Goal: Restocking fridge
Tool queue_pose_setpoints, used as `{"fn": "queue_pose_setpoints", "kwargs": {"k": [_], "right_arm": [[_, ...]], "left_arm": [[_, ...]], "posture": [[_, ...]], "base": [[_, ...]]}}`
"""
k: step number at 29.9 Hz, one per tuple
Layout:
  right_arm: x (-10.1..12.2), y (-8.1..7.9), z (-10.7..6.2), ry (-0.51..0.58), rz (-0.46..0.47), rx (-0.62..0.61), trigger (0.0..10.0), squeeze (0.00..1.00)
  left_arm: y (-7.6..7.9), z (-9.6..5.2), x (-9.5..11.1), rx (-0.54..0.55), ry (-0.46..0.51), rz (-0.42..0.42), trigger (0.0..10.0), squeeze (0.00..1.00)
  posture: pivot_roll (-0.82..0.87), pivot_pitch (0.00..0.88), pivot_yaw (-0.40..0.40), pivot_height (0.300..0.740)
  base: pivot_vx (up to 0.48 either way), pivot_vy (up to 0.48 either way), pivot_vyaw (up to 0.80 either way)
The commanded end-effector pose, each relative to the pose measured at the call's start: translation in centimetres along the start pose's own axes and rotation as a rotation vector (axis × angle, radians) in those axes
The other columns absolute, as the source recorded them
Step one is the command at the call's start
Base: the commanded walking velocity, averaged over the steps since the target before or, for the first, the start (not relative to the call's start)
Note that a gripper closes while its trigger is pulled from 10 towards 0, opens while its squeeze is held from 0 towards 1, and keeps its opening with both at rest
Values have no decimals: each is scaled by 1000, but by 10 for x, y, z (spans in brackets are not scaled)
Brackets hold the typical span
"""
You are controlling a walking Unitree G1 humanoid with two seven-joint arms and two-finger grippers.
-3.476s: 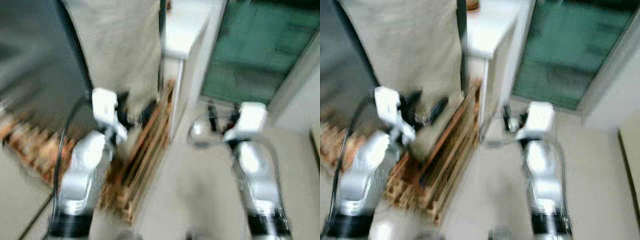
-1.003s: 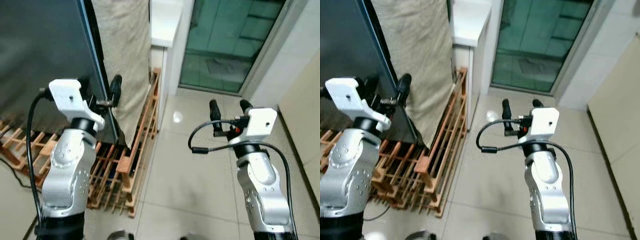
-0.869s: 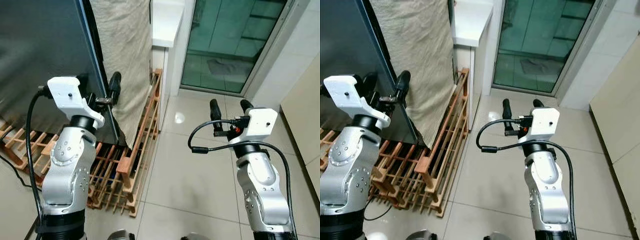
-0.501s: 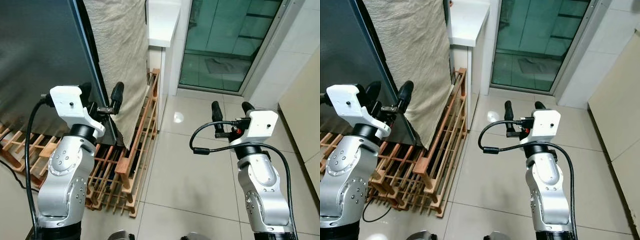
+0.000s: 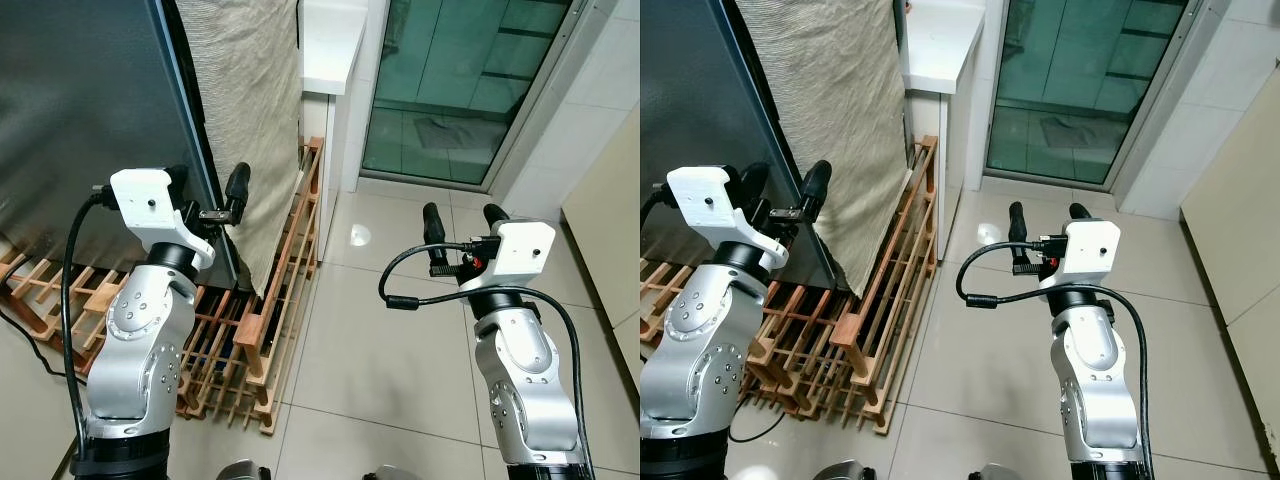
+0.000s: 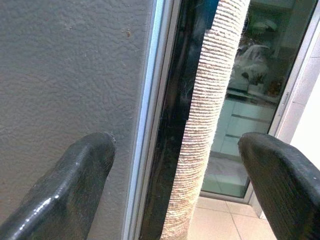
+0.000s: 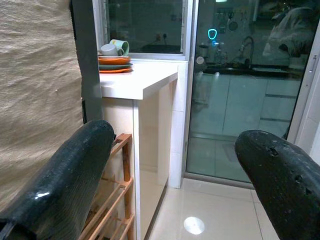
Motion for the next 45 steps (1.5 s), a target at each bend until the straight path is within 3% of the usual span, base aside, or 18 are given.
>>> {"fn": "queue_pose_setpoints", "kwargs": {"k": [1,20,27,35,40,42,45], "right_arm": [[2,4,1,12,-8,-16,10000,0],[-1,6,-1,7,-18,-19,10000,0],[-1,5,1,9,-18,-17,10000,0],[1,7,2,19,-24,-27,10000,0],[1,7,2,19,-24,-32,10000,0],[1,6,3,20,-24,-31,10000,0],[2,6,3,21,-25,-28,10000,0]], "left_arm": [[6,3,0,-29,1,-13,10000,0],[18,-8,-2,-112,-32,-68,10000,0],[18,0,-9,-84,-34,-38,10000,0],[16,21,-13,-59,-32,-30,10000,0],[10,36,-18,13,-39,7,10000,0],[18,39,-20,-9,-48,-19,10000,0],[65,38,-17,-245,-35,-112,10000,0]], "posture": [[-64,0,6,711],[-62,0,3,711],[-65,0,2,711],[-78,0,7,711],[-91,0,12,711],[-91,0,12,711],[-101,0,8,711]], "base": [[0,0,0],[0,0,0],[0,0,0],[0,0,0],[0,0,0],[0,0,0],[0,0,0]]}}
Point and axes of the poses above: a point about 5 cm out from each wrist's last joint towards the gripper, its own z axis pointing out of the wrist towards the gripper, its own x axis along the axis of the wrist's last joint, y = z × x, the point moved 5 cm from there along z, pointing out of the wrist towards the gripper, and after that the axes turned 11 degrees about z, right-handed, at the moved point
